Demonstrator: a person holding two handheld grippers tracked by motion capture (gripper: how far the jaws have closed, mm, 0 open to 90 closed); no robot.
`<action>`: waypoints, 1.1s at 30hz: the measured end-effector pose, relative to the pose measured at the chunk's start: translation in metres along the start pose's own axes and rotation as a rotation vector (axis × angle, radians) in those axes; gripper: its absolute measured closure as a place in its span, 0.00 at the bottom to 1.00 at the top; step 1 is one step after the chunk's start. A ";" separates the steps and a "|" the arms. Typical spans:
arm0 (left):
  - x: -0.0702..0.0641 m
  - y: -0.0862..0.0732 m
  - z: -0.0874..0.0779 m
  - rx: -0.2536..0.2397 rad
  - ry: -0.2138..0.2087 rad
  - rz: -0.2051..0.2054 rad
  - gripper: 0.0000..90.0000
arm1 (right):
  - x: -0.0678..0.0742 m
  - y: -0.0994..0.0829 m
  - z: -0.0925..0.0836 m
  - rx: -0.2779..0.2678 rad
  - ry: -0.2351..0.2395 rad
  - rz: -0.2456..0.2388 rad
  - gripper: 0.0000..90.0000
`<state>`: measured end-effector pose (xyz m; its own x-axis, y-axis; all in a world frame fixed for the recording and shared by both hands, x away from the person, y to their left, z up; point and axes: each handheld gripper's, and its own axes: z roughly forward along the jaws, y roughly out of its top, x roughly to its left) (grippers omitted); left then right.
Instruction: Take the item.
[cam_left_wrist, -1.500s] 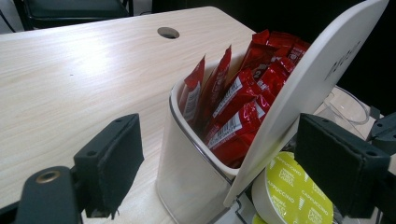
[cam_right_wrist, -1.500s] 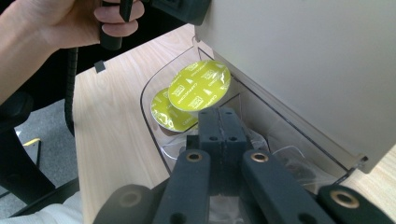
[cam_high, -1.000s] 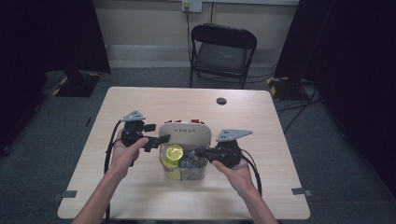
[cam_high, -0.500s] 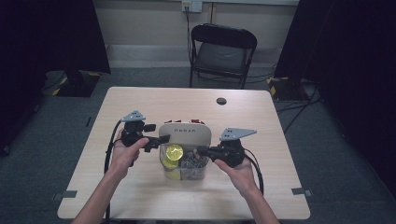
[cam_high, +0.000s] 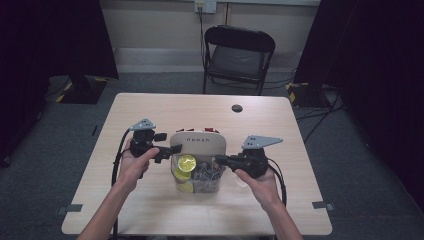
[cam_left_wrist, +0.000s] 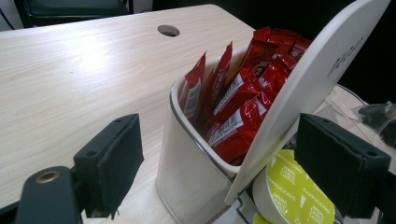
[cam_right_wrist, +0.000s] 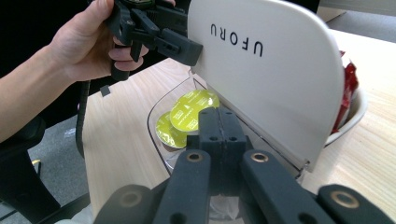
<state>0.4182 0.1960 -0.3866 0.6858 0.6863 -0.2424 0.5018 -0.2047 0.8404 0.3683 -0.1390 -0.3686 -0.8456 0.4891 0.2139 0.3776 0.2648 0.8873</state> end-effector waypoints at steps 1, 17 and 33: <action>0.000 0.000 0.000 -0.003 -0.003 -0.002 0.17 | 0.000 0.000 -0.001 -0.003 -0.001 0.000 1.00; 0.000 0.000 -0.001 -0.006 -0.001 0.003 0.17 | -0.006 0.000 -0.021 -0.045 -0.035 0.020 1.00; 0.001 0.000 0.000 -0.004 -0.006 0.001 0.17 | -0.018 -0.003 -0.036 -0.068 -0.067 0.044 1.00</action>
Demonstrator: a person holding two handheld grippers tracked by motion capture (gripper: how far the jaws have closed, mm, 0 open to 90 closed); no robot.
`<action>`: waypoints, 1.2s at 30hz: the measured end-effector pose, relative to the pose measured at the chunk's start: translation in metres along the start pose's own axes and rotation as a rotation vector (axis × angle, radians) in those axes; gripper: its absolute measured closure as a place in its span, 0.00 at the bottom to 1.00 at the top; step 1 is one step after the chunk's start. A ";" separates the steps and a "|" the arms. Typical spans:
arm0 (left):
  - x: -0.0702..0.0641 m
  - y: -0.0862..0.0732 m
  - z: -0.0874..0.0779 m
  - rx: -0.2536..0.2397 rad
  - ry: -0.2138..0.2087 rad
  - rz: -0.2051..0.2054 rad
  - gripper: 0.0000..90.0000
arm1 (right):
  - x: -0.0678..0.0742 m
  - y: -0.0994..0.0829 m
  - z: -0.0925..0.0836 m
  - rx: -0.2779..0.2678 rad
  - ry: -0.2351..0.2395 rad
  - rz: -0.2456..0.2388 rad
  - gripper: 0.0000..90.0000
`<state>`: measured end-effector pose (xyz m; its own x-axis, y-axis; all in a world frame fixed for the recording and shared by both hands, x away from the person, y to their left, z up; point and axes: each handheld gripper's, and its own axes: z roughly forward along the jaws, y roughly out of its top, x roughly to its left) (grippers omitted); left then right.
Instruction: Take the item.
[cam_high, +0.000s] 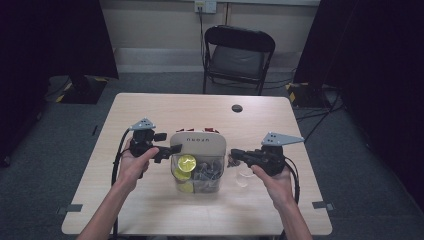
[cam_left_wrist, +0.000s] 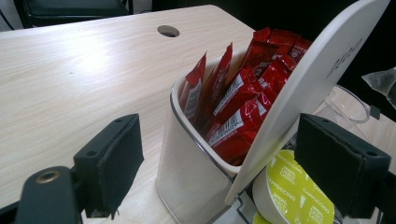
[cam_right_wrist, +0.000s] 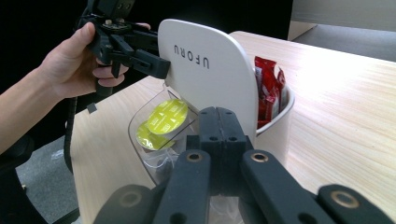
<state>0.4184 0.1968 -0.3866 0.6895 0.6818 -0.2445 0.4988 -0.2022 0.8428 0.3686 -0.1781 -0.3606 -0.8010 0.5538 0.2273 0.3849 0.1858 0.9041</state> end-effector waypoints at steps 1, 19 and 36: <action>0.000 0.000 0.000 0.000 0.000 0.000 0.17 | -0.001 0.000 0.000 0.000 -0.002 0.001 1.00; 0.000 0.000 0.000 0.005 0.004 0.004 0.17 | -0.018 -0.010 -0.012 0.002 -0.046 0.034 1.00; 0.000 0.000 0.000 0.001 -0.001 -0.003 0.17 | -0.031 -0.024 -0.016 0.036 -0.084 0.064 1.00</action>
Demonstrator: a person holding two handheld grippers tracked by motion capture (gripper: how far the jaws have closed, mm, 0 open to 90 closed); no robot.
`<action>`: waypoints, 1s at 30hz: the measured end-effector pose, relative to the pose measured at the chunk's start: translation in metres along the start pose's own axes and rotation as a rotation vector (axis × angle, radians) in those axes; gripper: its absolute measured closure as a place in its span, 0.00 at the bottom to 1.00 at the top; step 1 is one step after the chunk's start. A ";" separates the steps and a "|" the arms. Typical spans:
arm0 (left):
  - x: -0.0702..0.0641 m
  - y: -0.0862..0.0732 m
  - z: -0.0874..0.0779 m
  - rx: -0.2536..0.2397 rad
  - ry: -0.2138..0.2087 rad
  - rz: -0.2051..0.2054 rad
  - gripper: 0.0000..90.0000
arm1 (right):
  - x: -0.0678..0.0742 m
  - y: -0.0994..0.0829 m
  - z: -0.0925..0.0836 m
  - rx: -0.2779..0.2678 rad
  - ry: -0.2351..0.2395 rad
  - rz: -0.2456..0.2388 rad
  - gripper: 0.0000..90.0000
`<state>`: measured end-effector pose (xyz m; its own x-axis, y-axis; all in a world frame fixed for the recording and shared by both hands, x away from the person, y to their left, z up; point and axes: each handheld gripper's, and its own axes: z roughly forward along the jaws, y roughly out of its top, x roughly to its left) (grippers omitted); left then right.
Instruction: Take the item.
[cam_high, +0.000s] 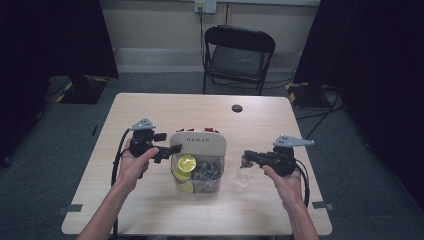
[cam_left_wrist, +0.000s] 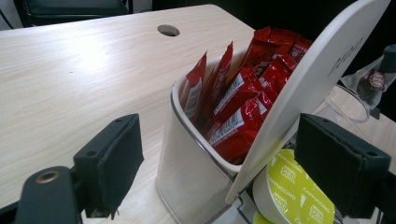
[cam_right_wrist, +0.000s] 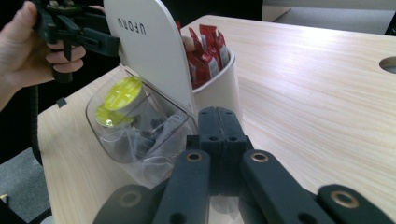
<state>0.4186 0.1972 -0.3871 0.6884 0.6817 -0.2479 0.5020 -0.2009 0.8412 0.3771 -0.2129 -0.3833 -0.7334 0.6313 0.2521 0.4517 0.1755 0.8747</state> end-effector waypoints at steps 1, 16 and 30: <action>0.000 0.000 0.000 0.000 0.000 0.000 0.17 | -0.001 -0.001 0.000 0.002 -0.004 -0.001 1.00; 0.000 0.000 0.000 0.002 0.001 -0.003 0.17 | -0.006 -0.008 0.004 0.034 -0.029 0.002 1.00; 0.000 0.000 0.000 0.007 0.003 -0.004 0.17 | -0.011 -0.013 0.009 0.062 -0.036 0.008 1.00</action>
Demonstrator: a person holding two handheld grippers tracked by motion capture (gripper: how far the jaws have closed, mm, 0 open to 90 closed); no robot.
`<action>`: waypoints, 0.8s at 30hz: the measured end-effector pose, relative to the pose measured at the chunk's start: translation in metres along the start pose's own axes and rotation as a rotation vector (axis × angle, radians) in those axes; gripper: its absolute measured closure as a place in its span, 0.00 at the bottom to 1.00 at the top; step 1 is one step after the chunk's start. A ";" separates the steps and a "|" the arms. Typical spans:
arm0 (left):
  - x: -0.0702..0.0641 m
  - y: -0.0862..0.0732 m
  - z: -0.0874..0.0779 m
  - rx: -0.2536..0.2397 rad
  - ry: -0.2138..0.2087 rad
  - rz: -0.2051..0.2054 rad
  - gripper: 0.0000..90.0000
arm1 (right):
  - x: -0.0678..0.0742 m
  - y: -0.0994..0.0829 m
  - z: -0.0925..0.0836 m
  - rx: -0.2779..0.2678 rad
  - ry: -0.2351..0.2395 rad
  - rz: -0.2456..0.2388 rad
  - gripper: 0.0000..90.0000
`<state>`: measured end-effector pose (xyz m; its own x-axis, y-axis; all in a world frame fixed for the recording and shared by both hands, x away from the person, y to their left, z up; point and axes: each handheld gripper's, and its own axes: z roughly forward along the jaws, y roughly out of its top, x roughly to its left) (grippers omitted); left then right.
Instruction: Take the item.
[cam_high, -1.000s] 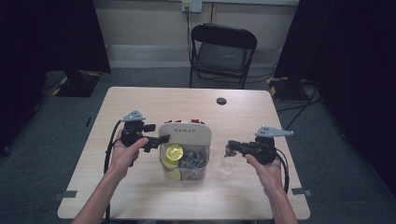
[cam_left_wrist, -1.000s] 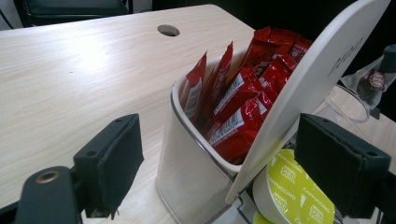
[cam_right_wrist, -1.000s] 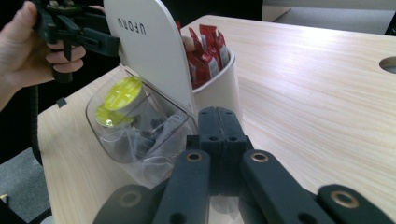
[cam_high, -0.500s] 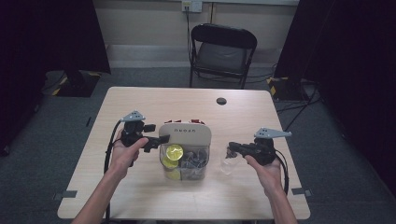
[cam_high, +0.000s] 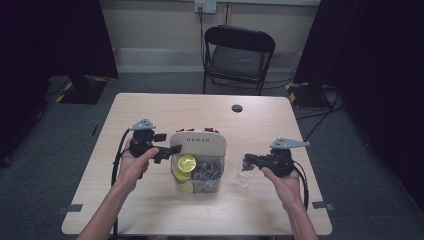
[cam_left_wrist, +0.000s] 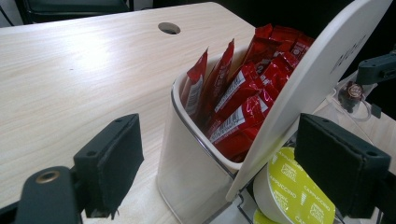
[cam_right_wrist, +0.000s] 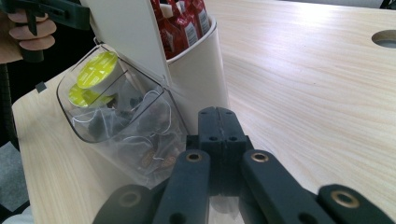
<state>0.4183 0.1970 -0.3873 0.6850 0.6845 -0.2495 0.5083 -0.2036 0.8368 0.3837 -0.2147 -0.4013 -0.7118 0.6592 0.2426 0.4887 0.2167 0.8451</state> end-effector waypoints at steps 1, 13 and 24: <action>0.000 0.000 0.000 0.000 0.000 0.000 0.17 | 0.000 0.000 0.000 0.002 -0.002 0.000 1.00; 0.000 0.000 0.000 0.001 -0.002 0.000 0.17 | -0.002 -0.003 0.003 0.017 -0.014 0.003 0.97; 0.000 0.000 0.000 0.003 -0.002 0.001 0.17 | -0.002 -0.002 0.002 0.008 -0.022 0.003 0.90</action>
<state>0.4187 0.1971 -0.3879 0.6865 0.6828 -0.2501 0.5096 -0.2064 0.8353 0.3852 -0.2152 -0.4046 -0.6989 0.6757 0.2344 0.4950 0.2204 0.8405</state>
